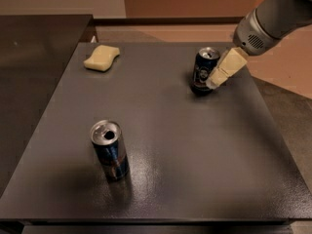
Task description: Move pepsi can near redbull can
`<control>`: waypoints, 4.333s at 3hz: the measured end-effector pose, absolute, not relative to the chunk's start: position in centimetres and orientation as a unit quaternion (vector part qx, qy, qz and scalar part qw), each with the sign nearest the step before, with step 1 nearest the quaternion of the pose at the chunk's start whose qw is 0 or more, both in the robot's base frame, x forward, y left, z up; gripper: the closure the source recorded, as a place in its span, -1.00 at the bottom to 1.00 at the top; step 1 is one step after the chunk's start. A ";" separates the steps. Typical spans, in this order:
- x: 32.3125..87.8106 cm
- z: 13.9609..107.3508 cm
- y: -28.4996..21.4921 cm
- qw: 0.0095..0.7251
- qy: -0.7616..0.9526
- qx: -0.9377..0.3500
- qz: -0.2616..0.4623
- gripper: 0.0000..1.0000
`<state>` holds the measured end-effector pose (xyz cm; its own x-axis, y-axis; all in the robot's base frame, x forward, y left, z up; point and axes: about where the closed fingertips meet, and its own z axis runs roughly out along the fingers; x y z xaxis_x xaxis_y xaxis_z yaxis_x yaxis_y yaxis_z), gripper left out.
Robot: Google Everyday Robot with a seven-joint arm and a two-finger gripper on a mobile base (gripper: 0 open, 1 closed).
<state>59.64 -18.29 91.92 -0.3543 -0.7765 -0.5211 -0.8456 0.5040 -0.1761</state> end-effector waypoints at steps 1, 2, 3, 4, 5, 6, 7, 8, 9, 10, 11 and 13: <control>61.4 91.2 -17.6 0.283 0.825 -0.484 0.079 -1.00; 62.1 90.5 -16.9 0.270 0.829 -0.481 0.091 -0.63; 62.0 90.1 -16.4 0.258 0.830 -0.483 0.105 -0.16; 61.5 90.3 -16.3 0.254 0.829 -0.484 0.118 0.30; 59.6 91.8 -15.3 0.265 0.810 -0.505 0.135 0.76; 57.1 93.5 -13.8 0.278 0.779 -0.540 0.159 1.00; 53.8 94.7 -11.8 0.278 0.743 -0.582 0.177 1.00; 50.4 95.1 -9.6 0.266 0.710 -0.625 0.185 1.00; 47.1 95.5 -7.8 0.253 0.683 -0.657 0.191 1.00; 41.2 95.3 -5.0 0.229 0.674 -0.678 0.183 1.00; 41.2 95.3 -5.0 0.229 0.674 -0.678 0.183 1.00; 39.5 93.9 -4.1 0.219 0.672 -0.683 0.185 1.00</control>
Offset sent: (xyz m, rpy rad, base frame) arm 0.0315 0.0188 -0.0194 0.0538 0.0932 -0.0151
